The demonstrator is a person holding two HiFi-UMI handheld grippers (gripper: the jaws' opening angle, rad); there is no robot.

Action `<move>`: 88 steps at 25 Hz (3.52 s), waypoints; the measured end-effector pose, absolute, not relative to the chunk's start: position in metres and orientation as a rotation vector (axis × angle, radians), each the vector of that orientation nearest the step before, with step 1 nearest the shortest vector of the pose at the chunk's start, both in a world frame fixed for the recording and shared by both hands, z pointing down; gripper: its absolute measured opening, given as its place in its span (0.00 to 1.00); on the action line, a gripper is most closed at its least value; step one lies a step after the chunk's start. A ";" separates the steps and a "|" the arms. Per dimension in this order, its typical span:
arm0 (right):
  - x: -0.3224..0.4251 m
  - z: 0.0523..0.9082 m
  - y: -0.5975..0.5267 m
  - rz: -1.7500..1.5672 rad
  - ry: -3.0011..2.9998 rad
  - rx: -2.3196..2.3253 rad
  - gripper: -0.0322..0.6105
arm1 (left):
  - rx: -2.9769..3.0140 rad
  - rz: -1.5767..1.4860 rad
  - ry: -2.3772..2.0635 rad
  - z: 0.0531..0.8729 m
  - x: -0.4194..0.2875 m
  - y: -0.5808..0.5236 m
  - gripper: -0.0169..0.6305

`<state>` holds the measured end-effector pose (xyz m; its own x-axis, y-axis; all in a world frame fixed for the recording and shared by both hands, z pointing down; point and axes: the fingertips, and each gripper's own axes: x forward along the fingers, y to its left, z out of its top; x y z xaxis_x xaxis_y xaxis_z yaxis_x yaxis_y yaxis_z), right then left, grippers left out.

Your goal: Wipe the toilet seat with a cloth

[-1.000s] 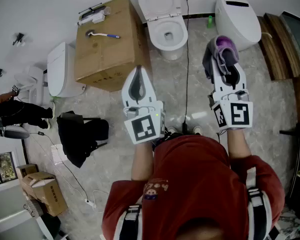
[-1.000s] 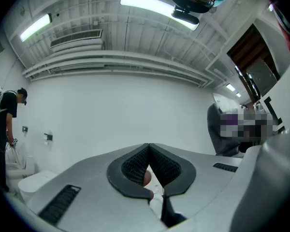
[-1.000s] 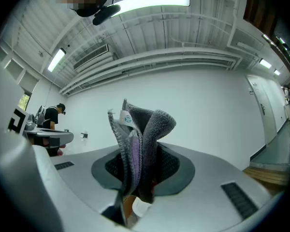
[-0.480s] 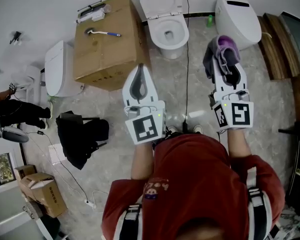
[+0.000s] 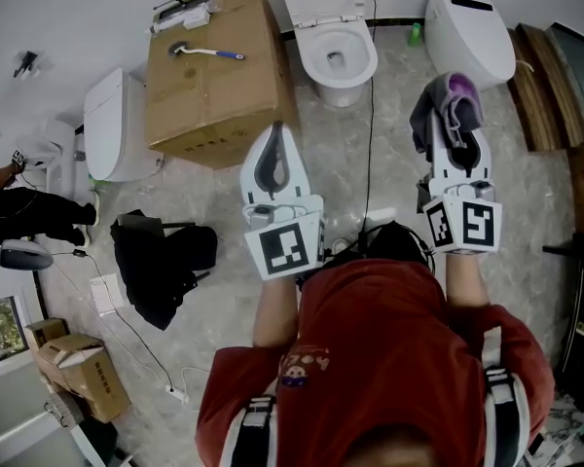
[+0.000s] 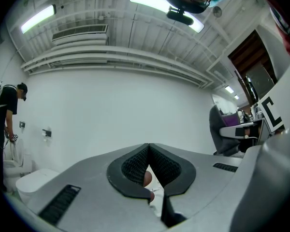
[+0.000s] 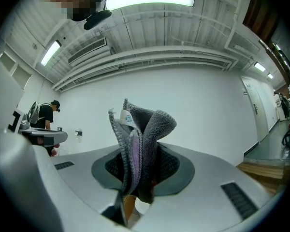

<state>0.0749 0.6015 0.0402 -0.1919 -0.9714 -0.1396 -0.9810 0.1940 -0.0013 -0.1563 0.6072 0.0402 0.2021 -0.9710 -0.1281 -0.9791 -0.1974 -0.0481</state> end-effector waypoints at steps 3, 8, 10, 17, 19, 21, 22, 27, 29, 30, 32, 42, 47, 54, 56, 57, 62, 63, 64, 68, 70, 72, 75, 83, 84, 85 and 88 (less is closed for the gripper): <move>0.069 0.045 0.596 0.126 2.358 -1.925 0.21 | -2.340 0.101 1.908 0.043 -0.164 0.601 0.05; 0.077 0.056 0.563 0.105 2.360 -1.924 0.21 | -2.346 0.078 1.925 0.051 -0.156 0.569 0.05; 0.088 0.060 0.543 0.084 2.352 -1.902 0.21 | -2.319 0.062 1.893 0.050 -0.146 0.552 0.05; 0.149 0.056 0.448 0.034 2.320 -1.803 0.21 | -2.274 0.077 1.867 0.037 -0.086 0.459 0.05; 0.166 0.052 0.424 -0.008 2.334 -1.732 0.21 | -2.260 0.066 1.868 0.031 -0.065 0.432 0.05; 0.181 0.046 0.405 -0.029 2.341 -1.678 0.21 | -2.254 0.062 1.868 0.027 -0.045 0.408 0.05; 0.189 0.044 0.396 -0.024 2.342 -1.668 0.21 | -2.255 0.064 1.869 0.025 -0.036 0.397 0.05; 0.221 0.043 0.360 -0.022 2.336 -1.616 0.21 | -2.259 0.044 1.858 0.023 0.001 0.353 0.05; 0.228 0.043 0.349 -0.032 2.339 -1.593 0.21 | -2.261 0.028 1.857 0.026 0.009 0.339 0.05; 0.230 0.044 0.342 -0.028 2.342 -1.597 0.21 | -2.259 0.019 1.855 0.027 0.013 0.331 0.05; 0.233 0.046 0.326 -0.020 2.350 -1.612 0.21 | -2.258 0.003 1.850 0.030 0.017 0.316 0.05; 0.196 0.059 0.242 0.045 2.412 -1.619 0.21 | -2.293 0.054 1.908 0.055 -0.007 0.234 0.05; 0.150 0.067 0.174 0.104 2.458 -1.671 0.21 | -2.318 0.094 1.899 0.069 -0.045 0.164 0.05; 0.066 0.069 0.071 0.110 2.509 -1.696 0.21 | -2.367 0.188 1.894 0.089 -0.111 0.059 0.05; 0.048 0.071 0.051 0.116 2.518 -1.705 0.21 | -2.389 0.208 1.884 0.093 -0.127 0.040 0.05; 0.042 0.072 0.042 0.119 2.520 -1.711 0.21 | -2.393 0.209 1.877 0.095 -0.134 0.031 0.05; 0.030 0.088 0.004 0.088 2.519 -1.766 0.21 | -2.424 0.188 1.876 0.108 -0.149 -0.002 0.05; 0.030 0.092 -0.002 0.069 2.524 -1.768 0.21 | -2.432 0.187 1.873 0.113 -0.150 -0.008 0.05; 0.030 0.096 -0.009 0.055 2.525 -1.768 0.21 | -2.437 0.198 1.870 0.116 -0.151 -0.013 0.05; 0.042 0.110 -0.031 -0.001 2.506 -1.772 0.21 | -2.433 0.198 1.887 0.128 -0.146 -0.034 0.05; 0.051 0.124 -0.041 -0.056 2.502 -1.783 0.21 | -2.431 0.160 1.910 0.139 -0.140 -0.041 0.05; 0.059 0.143 -0.054 -0.077 2.520 -1.807 0.21 | -2.422 0.137 1.940 0.153 -0.137 -0.050 0.05; 0.071 0.183 -0.076 -0.101 2.547 -1.820 0.21 | -2.360 0.213 1.935 0.173 -0.129 -0.066 0.05; 0.084 0.379 -0.120 -0.305 2.673 -1.838 0.21 | -2.333 0.107 2.019 0.321 -0.108 -0.106 0.05; 0.086 0.403 -0.124 -0.338 2.669 -1.843 0.21 | -2.336 0.087 2.042 0.342 -0.106 -0.109 0.05; 0.090 0.426 -0.127 -0.364 2.661 -1.852 0.21 | -2.339 0.071 2.064 0.362 -0.104 -0.112 0.05; 0.100 0.485 -0.125 -0.436 2.645 -1.910 0.20 | -2.378 -0.020 2.076 0.420 -0.093 -0.108 0.05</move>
<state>0.1002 -0.1253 0.4846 -0.3193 -0.9074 0.2731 -0.9471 0.2957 -0.1250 -0.0928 -0.1084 0.4199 0.1352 -0.9906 0.0193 -0.9908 -0.1351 0.0030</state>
